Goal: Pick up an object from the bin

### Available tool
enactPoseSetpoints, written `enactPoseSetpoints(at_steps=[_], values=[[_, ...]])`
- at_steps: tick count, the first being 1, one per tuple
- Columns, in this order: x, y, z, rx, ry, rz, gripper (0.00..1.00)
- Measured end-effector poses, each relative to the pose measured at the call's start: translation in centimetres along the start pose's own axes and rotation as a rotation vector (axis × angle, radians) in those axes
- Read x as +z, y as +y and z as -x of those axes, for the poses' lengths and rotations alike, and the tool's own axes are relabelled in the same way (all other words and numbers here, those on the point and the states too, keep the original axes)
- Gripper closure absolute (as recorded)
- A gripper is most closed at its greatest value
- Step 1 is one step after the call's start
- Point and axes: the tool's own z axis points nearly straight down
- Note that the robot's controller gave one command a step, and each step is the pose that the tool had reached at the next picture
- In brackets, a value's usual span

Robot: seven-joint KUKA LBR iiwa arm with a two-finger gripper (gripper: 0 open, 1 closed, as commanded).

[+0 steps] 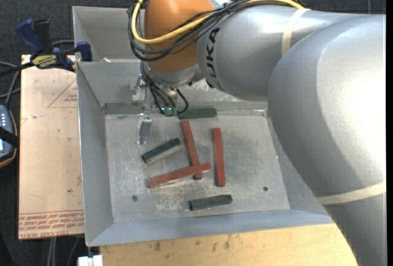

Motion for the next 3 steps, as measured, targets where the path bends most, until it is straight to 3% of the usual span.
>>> enactPoseSetpoints(at_steps=[1, 2, 3], values=[[-0.5, -0.1, 0.2, 0.002, -0.008, 0.001, 0.00], [1.4, -2.5, -1.9, -0.152, -0.014, 0.003, 0.00], [6.6, -8.9, -1.0, -0.268, -0.014, 0.000, 1.00]])
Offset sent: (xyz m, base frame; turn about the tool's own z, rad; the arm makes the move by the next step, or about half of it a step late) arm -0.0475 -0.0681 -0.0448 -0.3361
